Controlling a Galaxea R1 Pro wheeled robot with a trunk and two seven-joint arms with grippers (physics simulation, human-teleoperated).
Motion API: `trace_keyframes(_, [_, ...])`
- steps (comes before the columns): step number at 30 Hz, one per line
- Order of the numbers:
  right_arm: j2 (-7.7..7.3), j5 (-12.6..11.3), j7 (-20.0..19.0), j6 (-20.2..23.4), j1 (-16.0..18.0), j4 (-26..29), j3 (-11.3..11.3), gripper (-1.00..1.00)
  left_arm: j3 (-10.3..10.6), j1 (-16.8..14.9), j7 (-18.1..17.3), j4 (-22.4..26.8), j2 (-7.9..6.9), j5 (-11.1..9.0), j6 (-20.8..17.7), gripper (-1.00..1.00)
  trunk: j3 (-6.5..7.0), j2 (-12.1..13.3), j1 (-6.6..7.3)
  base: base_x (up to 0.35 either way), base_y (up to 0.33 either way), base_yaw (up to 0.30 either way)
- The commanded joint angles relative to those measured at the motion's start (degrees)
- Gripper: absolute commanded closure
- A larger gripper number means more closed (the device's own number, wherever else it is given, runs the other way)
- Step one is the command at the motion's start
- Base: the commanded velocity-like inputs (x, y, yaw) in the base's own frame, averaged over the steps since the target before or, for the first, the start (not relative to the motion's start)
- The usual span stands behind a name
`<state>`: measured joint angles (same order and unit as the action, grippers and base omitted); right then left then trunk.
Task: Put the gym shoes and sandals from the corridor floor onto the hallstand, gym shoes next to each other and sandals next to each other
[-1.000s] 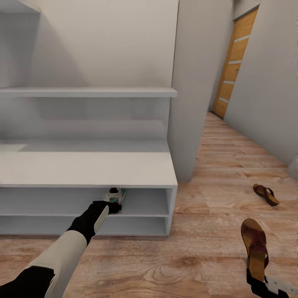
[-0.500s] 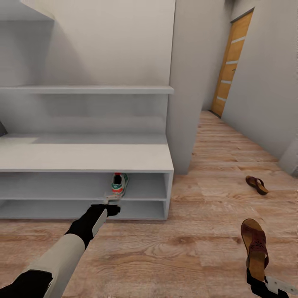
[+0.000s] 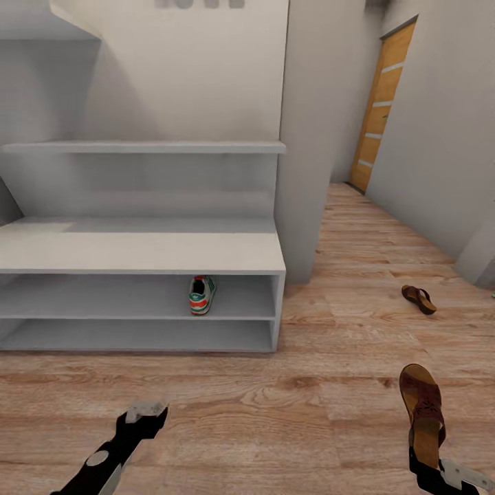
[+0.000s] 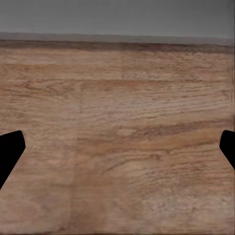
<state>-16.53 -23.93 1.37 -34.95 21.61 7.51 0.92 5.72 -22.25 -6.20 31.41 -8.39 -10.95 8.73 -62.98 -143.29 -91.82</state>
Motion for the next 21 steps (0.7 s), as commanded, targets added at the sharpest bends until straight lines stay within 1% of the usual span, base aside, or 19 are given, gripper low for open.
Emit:
trace_keyframes(1, [0.00, -0.21, 0.07, -0.12, 0.02, -0.02, 0.12, 1.00, 0.35, 0.71, -1.14, -0.22, -0.59, -1.02, 1.77, -1.00, -0.04, -0.02, 0.01, -0.013, 0.000, 0.000])
trace_keyframes(2, [0.00, -0.20, 0.07, -0.12, 0.02, -0.02, 0.12, 1.00, 0.31, 1.42, -2.18, -0.45, -1.04, -1.54, 3.15, -1.00, -0.04, -0.02, 0.01, -0.010, 0.000, 0.000])
trace_keyframes(3, [0.00, -0.16, 0.05, -0.12, 0.01, -0.03, 0.13, 1.00, 0.08, 3.66, -5.19, -1.75, -2.05, -3.84, 6.62, -1.00, -0.04, -0.02, 0.01, -0.005, 0.000, 0.000])
trace_keyframes(5, [0.00, -0.10, 0.04, -0.15, 0.04, -0.04, 0.13, 1.00, -0.27, 6.22, -8.78, -3.93, -2.80, -7.20, 9.84, -1.00, -0.04, -0.02, 0.01, -0.003, 0.000, 0.000])
trace_keyframes(7, [0.01, -0.08, 0.04, -0.18, 0.03, -0.04, 0.13, 1.00, -0.39, 6.92, -10.02, -4.65, -3.00, -8.19, 11.07, -1.00, -0.04, -0.02, 0.01, -0.001, 0.000, 0.000])
trace_keyframes(10, [0.04, -0.07, 0.03, -0.16, 0.03, -0.04, 0.13, 1.00, -0.43, 7.36, -10.55, -6.03, -2.96, -8.74, 11.93, -1.00, -0.04, -0.02, 0.01, 0.000, 0.000, 0.000])
trace_keyframes(15, [0.32, -0.11, 0.09, -0.15, 0.05, -0.04, 0.13, 1.00, -0.44, 7.59, -10.71, -8.83, -2.57, -8.79, 12.56, -1.00, -0.04, -0.02, 0.01, 0.000, 0.000, 0.000])
trace_keyframes(16, [0.62, -0.15, 0.07, -0.13, 0.03, -0.04, 0.10, 1.00, -0.44, 7.64, -10.74, -9.48, -2.55, -8.87, 12.79, -1.00, -0.04, -0.02, 0.01, 0.000, 0.000, 0.000])
trace_keyframes(21, [0.93, -0.20, 0.06, -0.12, 0.02, -0.08, 0.06, 1.00, -0.44, 7.65, -10.75, -9.71, -2.64, -9.20, 12.87, -1.00, -0.04, -0.02, 0.01, -0.004, 0.001, 0.000])
